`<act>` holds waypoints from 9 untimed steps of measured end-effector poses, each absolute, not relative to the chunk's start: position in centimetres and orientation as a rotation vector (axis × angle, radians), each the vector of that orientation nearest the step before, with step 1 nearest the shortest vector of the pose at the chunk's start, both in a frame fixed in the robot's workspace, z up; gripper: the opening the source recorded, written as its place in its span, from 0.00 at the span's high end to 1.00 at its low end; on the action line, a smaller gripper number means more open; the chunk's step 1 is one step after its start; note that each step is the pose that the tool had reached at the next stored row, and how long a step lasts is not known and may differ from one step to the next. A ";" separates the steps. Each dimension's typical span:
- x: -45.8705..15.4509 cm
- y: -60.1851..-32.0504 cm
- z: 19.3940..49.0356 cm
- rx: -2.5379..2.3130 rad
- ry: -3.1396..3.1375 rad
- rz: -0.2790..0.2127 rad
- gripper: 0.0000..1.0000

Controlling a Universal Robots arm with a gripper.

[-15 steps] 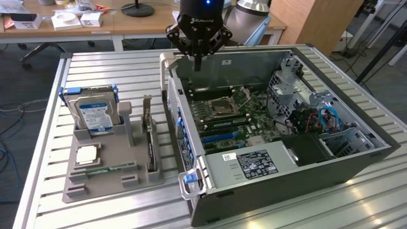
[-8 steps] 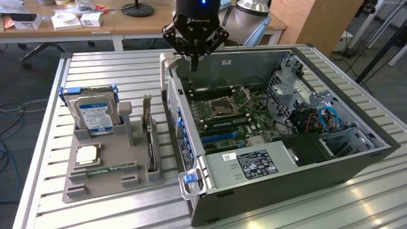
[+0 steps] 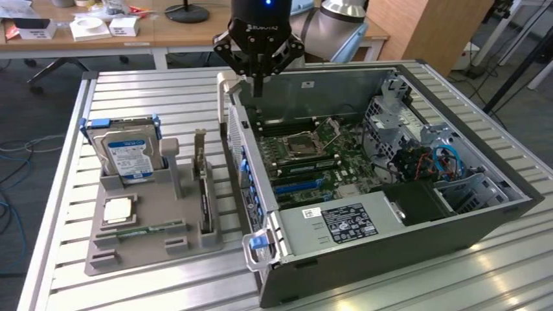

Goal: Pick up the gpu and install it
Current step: 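Reach for the gpu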

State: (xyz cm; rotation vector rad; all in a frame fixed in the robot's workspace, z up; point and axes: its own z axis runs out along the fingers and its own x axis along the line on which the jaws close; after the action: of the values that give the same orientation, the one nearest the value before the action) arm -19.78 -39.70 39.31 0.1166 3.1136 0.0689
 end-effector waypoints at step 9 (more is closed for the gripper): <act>-21.0 -39.7 39.3 0.117 3.114 0.069 0.90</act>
State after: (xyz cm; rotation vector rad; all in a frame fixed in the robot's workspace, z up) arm -21.02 -39.67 39.30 0.1166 3.1137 0.0689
